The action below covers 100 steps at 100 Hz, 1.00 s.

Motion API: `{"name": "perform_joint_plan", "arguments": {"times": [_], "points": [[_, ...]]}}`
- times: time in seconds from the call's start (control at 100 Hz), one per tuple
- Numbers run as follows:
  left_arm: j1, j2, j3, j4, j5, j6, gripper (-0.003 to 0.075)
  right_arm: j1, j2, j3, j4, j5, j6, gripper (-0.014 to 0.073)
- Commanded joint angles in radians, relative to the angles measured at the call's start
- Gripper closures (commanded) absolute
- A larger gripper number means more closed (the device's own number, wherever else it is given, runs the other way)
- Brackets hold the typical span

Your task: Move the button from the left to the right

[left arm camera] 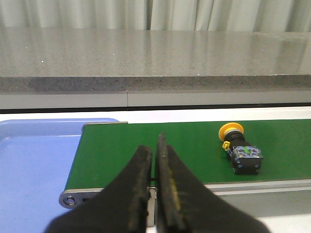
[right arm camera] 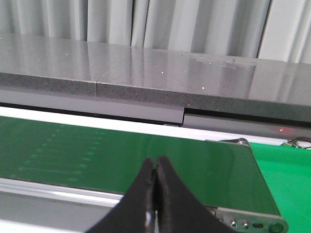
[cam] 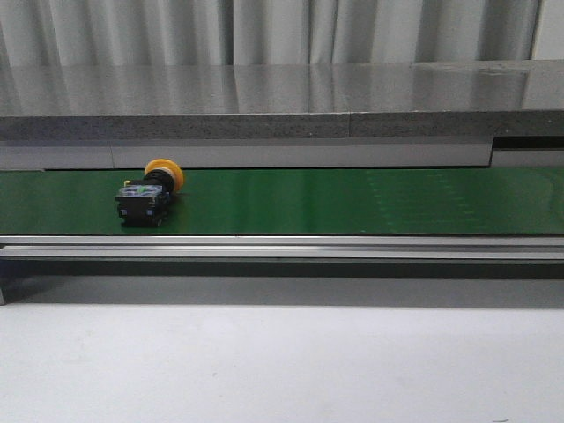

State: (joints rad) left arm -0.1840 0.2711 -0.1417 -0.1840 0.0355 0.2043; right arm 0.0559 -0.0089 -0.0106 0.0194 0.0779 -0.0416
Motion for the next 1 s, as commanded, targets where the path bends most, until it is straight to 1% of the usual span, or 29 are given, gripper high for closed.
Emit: {"name": "perform_joint_plan", "arguments": {"times": [0.0, 0.09, 0.19, 0.31, 0.41, 0.52, 0.66, 0.85, 0.9, 0.99], "points": [[-0.008, 0.006, -0.028, -0.007, -0.080, 0.000, 0.0715, -0.004, 0.018, -0.097, 0.004, -0.024, -0.001, 0.0715], [-0.008, 0.006, -0.028, -0.007, -0.080, 0.000, 0.0715, -0.004, 0.070, -0.185, 0.015, 0.069, -0.001, 0.0715], [-0.008, 0.006, -0.028, -0.007, -0.080, 0.000, 0.0715, -0.004, 0.163, -0.302, 0.062, 0.190, -0.001, 0.0715], [-0.008, 0.006, -0.028, -0.007, -0.080, 0.000, 0.0715, -0.004, 0.314, -0.435, 0.080, 0.344, -0.001, 0.0715], [-0.008, 0.006, -0.028, -0.007, -0.080, 0.000, 0.0715, -0.004, 0.433, -0.541, 0.080, 0.431, -0.001, 0.0715], [-0.008, 0.006, -0.028, -0.007, -0.080, 0.000, 0.0715, -0.004, 0.551, -0.632, 0.086, 0.477, -0.001, 0.0715], [-0.008, 0.006, -0.028, -0.007, -0.080, 0.000, 0.0715, -0.004, 0.683, -0.717, 0.087, 0.487, -0.001, 0.0715], [-0.008, 0.006, -0.028, -0.007, -0.080, 0.000, 0.0715, -0.004, 0.796, -0.758, 0.087, 0.488, -0.001, 0.0709], [-0.008, 0.006, -0.028, -0.007, -0.080, 0.000, 0.0715, -0.004, 0.813, -0.758, 0.087, 0.492, -0.001, 0.0692], [-0.008, 0.006, -0.028, -0.007, -0.080, 0.000, 0.0715, -0.004, 0.836, -0.758, 0.087, 0.509, -0.001, 0.0620]]}}
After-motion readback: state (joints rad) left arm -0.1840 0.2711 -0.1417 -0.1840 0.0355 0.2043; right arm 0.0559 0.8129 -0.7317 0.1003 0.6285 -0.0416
